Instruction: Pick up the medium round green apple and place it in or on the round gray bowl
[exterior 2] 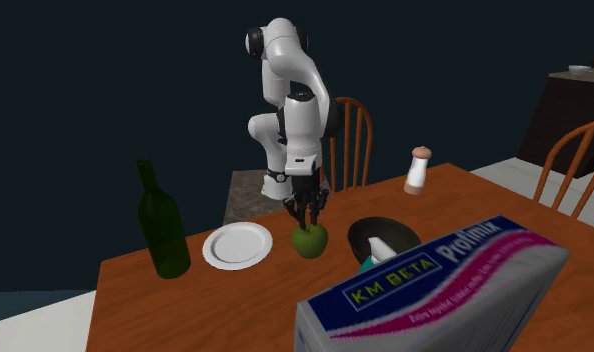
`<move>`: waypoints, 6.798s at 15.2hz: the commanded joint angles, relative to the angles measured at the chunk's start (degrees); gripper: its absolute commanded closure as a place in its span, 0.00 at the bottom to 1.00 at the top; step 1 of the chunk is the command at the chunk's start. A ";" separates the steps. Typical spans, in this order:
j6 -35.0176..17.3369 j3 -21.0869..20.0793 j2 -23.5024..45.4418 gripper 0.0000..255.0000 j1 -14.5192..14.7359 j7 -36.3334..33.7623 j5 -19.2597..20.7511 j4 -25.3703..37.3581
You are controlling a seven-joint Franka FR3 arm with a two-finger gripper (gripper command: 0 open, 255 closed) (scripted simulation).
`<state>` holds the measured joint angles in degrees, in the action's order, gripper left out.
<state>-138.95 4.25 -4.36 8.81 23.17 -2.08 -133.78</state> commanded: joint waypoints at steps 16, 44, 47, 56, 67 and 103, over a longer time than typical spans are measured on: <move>6.30 -0.07 -3.15 1.00 -0.06 -0.50 0.53 3.17; 27.08 -2.39 -4.71 1.00 1.31 -4.92 1.24 22.48; 29.11 -4.36 -1.25 1.00 2.72 -8.40 1.53 28.00; 37.93 -9.30 13.13 1.00 7.80 -18.65 4.04 51.11; 28.99 -9.18 11.86 1.00 7.72 -18.76 3.96 40.91; 25.17 -9.19 10.29 0.00 7.68 -18.85 3.87 35.52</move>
<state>-113.85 -4.94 5.98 16.50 4.31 1.80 -98.26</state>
